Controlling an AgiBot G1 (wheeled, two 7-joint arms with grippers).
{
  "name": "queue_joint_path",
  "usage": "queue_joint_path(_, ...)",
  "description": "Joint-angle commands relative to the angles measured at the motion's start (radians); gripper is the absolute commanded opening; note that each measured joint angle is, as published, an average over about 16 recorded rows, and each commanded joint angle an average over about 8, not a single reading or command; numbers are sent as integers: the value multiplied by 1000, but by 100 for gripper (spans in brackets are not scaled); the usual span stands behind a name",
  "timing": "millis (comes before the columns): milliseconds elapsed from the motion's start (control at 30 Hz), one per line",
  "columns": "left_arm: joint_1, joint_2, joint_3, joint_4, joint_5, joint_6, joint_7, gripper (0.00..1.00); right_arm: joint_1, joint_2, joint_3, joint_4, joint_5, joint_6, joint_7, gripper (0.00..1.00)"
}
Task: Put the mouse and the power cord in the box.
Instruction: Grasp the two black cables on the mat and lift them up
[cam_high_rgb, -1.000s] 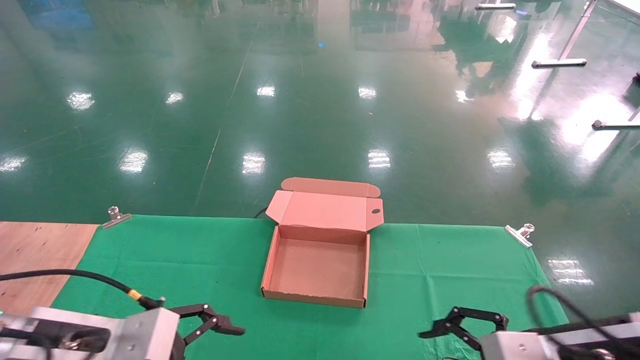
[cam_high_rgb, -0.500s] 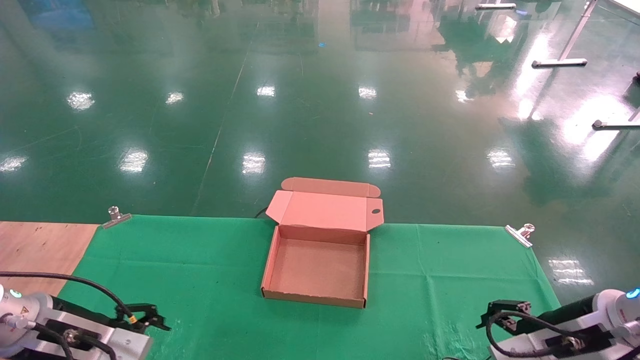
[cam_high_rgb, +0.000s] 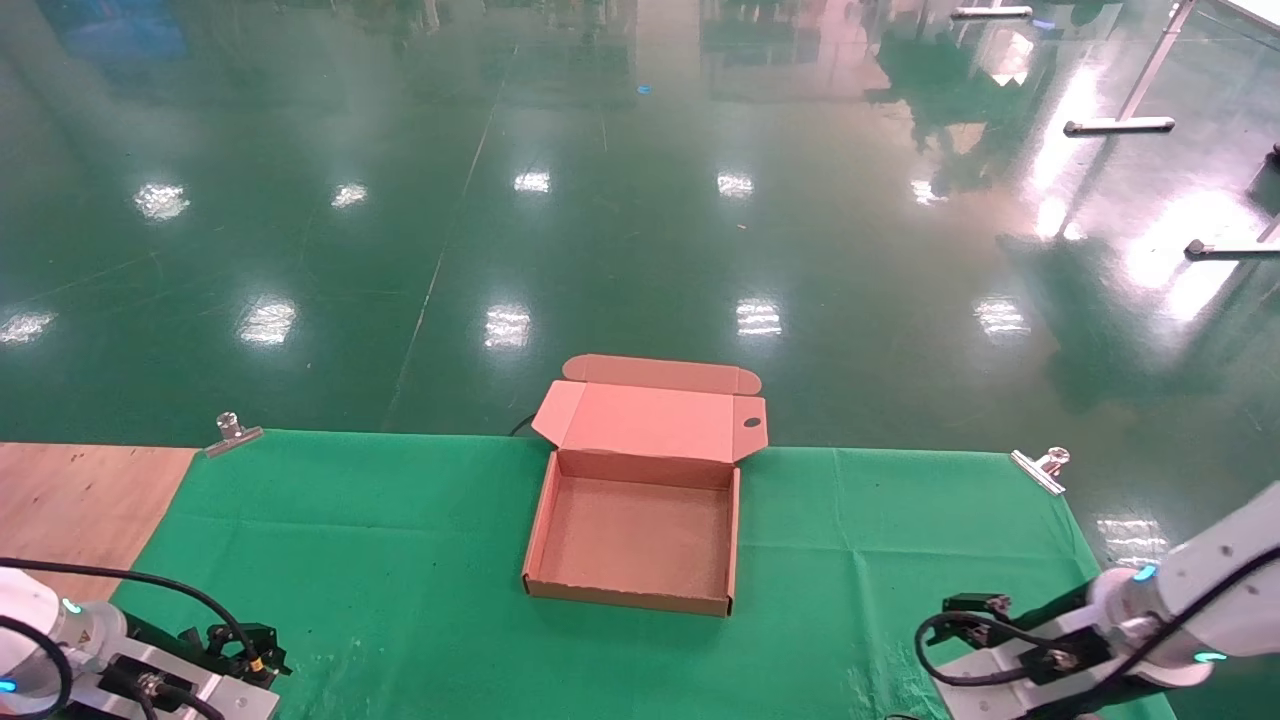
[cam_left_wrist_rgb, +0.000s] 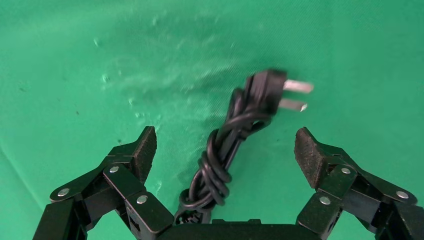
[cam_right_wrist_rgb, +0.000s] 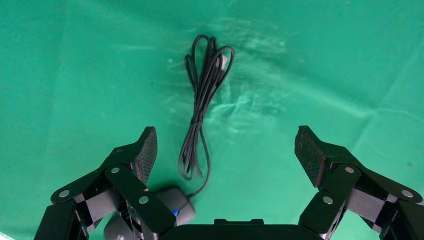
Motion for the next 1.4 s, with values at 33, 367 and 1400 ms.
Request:
queue_joint_path(33, -2, 19, 3, 51, 9, -35, 31, 100, 5, -30, -7, -61, -7, 15, -33, 100)
queue_joint_path(367, -42, 57, -6, 227, -6, -75, 138, 100, 22, -122, -23, -303, -11, 52, -161, 100)
queue_joint_path(1400, -89, 105, -42, 501, -59, -156, 278, 39, 65, -237, -21, -663, -5, 165, -386, 0)
